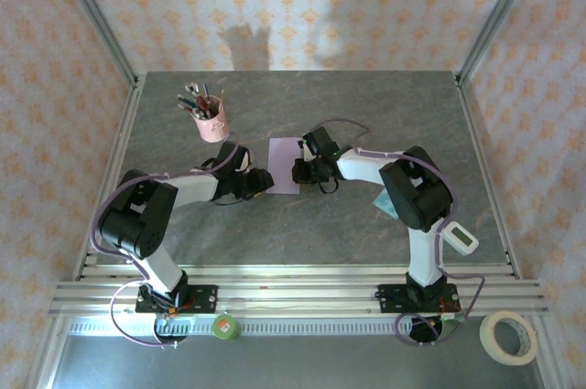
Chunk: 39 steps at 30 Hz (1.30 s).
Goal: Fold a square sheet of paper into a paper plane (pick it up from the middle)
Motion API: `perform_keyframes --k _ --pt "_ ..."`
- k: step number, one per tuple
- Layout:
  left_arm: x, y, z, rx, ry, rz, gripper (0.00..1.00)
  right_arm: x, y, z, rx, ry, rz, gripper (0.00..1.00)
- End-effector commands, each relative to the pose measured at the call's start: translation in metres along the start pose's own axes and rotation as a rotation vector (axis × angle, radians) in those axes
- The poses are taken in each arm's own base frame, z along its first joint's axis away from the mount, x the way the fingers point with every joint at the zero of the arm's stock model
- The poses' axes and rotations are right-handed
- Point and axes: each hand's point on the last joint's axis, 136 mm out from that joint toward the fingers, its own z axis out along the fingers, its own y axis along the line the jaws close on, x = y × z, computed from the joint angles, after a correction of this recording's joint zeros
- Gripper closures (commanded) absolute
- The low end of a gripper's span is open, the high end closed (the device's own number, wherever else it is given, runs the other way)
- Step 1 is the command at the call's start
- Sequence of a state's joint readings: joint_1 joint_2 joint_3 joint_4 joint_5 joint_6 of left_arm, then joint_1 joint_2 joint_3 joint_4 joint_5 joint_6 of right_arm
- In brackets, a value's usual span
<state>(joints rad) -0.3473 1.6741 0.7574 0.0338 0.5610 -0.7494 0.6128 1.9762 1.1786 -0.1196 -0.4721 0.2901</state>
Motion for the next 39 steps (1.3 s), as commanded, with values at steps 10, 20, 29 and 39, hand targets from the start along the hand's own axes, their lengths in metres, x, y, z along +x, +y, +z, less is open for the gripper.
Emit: perform_keyframes --k 10,20,29,39 --pt "-0.001 -0.04 0.002 0.204 0.044 0.012 0.57 0.043 -0.044 0.013 0.161 0.123 0.059 0.91" --pt "-0.02 -0.043 0.008 0.271 0.051 -0.017 0.54 0.044 -0.047 0.012 0.166 0.112 0.074 0.91" --pt "-0.037 -0.038 0.015 0.253 0.04 0.049 0.54 0.043 -0.05 0.011 0.172 0.106 0.078 0.91" --pt "-0.047 -0.033 0.02 0.232 0.04 0.038 0.61 0.04 -0.051 0.01 0.17 0.095 0.074 0.91"
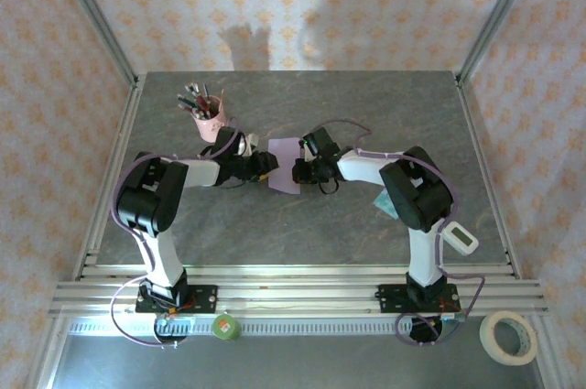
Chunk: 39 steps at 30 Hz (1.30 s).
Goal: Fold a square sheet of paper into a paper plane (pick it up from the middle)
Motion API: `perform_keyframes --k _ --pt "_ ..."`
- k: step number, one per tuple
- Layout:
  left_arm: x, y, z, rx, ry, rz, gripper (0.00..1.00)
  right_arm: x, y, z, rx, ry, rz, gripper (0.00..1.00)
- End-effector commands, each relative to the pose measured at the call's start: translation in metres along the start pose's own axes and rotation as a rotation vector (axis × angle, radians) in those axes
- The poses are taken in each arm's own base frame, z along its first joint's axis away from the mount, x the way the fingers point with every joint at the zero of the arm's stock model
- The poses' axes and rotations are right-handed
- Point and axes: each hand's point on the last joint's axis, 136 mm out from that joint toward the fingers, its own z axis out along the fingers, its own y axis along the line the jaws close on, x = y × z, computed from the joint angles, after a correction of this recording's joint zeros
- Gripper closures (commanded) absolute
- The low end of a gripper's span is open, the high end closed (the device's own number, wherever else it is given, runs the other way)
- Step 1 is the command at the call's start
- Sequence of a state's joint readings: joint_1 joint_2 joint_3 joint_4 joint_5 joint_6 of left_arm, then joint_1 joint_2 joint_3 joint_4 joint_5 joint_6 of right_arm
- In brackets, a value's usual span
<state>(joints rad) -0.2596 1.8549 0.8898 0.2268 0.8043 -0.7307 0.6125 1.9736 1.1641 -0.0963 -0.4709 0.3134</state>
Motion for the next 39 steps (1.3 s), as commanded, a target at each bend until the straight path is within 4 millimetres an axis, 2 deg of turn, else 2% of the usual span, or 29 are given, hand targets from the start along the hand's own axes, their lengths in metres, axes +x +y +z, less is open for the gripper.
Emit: perform_keyframes --k 1,6,11,14,17,19,21,25,29,30,33,36,39 --pt "0.0 0.006 0.002 -0.016 0.016 0.004 0.62 0.038 -0.051 0.009 0.174 0.099 0.053 0.91" --pt "-0.004 0.011 -0.001 -0.027 0.005 -0.007 0.69 0.033 -0.046 0.007 0.148 0.077 0.039 0.9" --pt "-0.003 0.012 -0.001 -0.028 0.003 -0.02 0.83 0.023 -0.042 0.003 0.136 0.043 0.02 0.89" --pt "-0.004 0.013 -0.003 -0.026 -0.006 -0.044 0.93 0.003 -0.032 -0.006 0.101 -0.032 0.001 0.88" --pt "-0.006 0.01 -0.005 -0.009 -0.031 -0.081 1.0 -0.025 -0.009 -0.026 0.018 -0.149 -0.036 0.86" --pt "-0.008 0.006 -0.008 0.002 -0.047 -0.103 1.0 -0.042 0.008 -0.041 -0.034 -0.221 -0.078 0.8" --pt "-0.011 0.003 -0.011 0.01 -0.066 -0.121 1.0 -0.05 0.021 -0.052 -0.072 -0.258 -0.131 0.72" --pt "-0.014 -0.001 -0.02 0.014 -0.108 -0.154 1.0 -0.066 0.024 -0.074 -0.051 -0.386 -0.192 0.54" --pt "-0.014 -0.005 -0.026 0.027 -0.132 -0.192 1.0 -0.069 0.029 -0.092 -0.052 -0.489 -0.252 0.38" --pt "-0.013 -0.005 -0.027 0.028 -0.135 -0.204 1.0 -0.066 0.03 -0.095 -0.048 -0.506 -0.285 0.3" --pt "-0.013 -0.005 -0.028 0.033 -0.146 -0.235 1.0 -0.058 0.038 -0.099 -0.035 -0.54 -0.394 0.22" --pt "-0.014 -0.005 -0.028 0.04 -0.15 -0.267 1.0 -0.046 0.05 -0.101 -0.061 -0.559 -0.482 0.18" --pt "-0.014 -0.006 -0.027 0.049 -0.151 -0.283 1.0 -0.03 0.061 -0.097 -0.083 -0.568 -0.599 0.2"
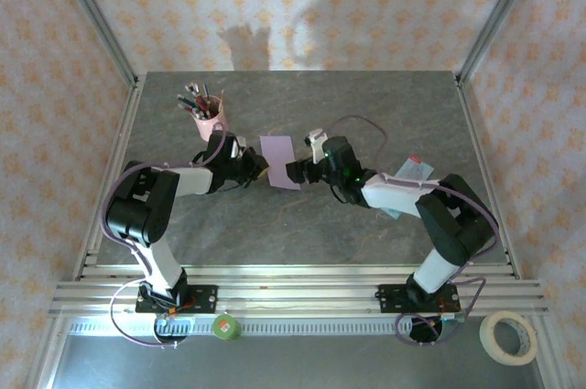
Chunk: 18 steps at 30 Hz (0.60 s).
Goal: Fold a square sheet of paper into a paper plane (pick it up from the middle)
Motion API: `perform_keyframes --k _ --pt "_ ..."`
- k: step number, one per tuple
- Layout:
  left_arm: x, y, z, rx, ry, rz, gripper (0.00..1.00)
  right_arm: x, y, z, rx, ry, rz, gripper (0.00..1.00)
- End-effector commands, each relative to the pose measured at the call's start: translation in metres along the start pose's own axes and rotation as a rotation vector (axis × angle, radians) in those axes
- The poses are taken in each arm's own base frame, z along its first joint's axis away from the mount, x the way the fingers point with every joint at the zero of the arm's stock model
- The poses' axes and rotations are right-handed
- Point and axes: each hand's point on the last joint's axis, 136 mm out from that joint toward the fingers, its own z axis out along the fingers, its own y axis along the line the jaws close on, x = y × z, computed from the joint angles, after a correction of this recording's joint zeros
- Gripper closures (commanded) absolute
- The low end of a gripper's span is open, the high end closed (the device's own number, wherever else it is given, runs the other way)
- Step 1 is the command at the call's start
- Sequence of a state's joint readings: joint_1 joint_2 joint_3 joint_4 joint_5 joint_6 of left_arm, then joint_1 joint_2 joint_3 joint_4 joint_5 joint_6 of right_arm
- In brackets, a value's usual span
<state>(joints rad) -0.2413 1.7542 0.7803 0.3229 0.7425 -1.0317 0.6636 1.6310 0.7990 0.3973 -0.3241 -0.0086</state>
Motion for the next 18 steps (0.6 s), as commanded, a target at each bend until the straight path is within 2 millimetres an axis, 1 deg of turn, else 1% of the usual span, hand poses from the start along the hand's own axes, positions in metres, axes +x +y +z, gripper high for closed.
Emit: perform_keyframes --k 1,7,11,14,18 --pt "-0.008 -0.009 -0.003 0.034 -0.04 -0.024 1.0 -0.014 0.021 -0.007 -0.036 -0.101 -0.187 0.2" --pt "-0.007 -0.008 -0.002 0.029 -0.035 -0.022 1.0 0.013 0.04 0.006 -0.047 -0.045 -0.357 0.21" --pt "-0.008 -0.007 -0.002 0.02 -0.039 -0.02 1.0 0.03 0.049 0.014 -0.064 -0.013 -0.469 0.28" --pt "-0.008 -0.007 -0.002 0.02 -0.035 -0.021 1.0 0.037 0.046 0.023 -0.054 0.006 -0.503 0.32" --pt "-0.007 -0.007 -0.002 0.018 -0.035 -0.019 1.0 0.044 0.043 0.028 -0.042 0.011 -0.54 0.31"
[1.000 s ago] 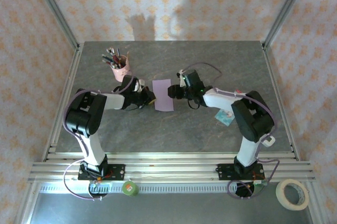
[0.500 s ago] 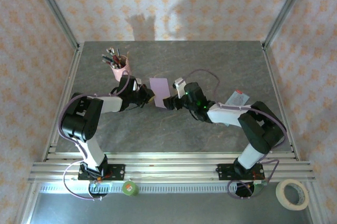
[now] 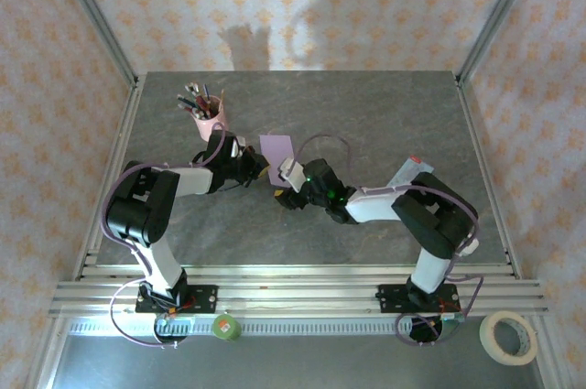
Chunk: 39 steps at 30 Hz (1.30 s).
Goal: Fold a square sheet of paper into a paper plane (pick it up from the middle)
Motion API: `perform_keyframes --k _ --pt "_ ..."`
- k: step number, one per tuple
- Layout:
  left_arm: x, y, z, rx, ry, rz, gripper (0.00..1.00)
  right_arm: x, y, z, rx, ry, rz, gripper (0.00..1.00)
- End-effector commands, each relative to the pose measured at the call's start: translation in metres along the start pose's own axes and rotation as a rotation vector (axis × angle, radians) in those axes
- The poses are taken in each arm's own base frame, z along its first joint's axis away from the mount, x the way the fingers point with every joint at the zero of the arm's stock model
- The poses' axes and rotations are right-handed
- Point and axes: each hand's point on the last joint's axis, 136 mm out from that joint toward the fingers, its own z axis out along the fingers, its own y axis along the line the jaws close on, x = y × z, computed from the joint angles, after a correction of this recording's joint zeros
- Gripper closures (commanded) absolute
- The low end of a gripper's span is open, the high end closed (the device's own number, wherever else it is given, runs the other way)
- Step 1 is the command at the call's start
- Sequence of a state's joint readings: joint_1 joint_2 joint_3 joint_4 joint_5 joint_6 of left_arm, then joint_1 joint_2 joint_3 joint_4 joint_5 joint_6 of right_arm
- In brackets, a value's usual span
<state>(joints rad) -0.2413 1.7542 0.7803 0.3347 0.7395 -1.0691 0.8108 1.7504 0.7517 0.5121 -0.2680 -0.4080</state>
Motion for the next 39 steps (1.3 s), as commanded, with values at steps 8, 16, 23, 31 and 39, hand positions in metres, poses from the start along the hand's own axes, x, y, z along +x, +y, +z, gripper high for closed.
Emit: perform_keyframes --k 8,16,23,31,39 --pt "-0.005 -0.006 -0.002 0.014 -0.027 0.014 1.0 -0.001 -0.01 0.013 0.065 -0.013 -0.099 0.31" --pt "-0.002 -0.005 -0.001 0.008 -0.021 0.015 1.0 -0.012 -0.012 0.02 0.075 -0.039 -0.1 0.36" --pt "0.0 -0.005 -0.001 0.005 -0.016 0.023 1.0 -0.026 -0.013 0.016 0.076 -0.081 -0.095 0.41" --pt "0.003 -0.003 0.001 -0.005 -0.005 0.03 1.0 -0.033 -0.008 0.01 0.054 -0.124 -0.088 0.56" --pt "0.004 -0.002 0.002 -0.008 -0.001 0.031 1.0 -0.034 -0.004 0.011 0.031 -0.129 -0.083 0.64"
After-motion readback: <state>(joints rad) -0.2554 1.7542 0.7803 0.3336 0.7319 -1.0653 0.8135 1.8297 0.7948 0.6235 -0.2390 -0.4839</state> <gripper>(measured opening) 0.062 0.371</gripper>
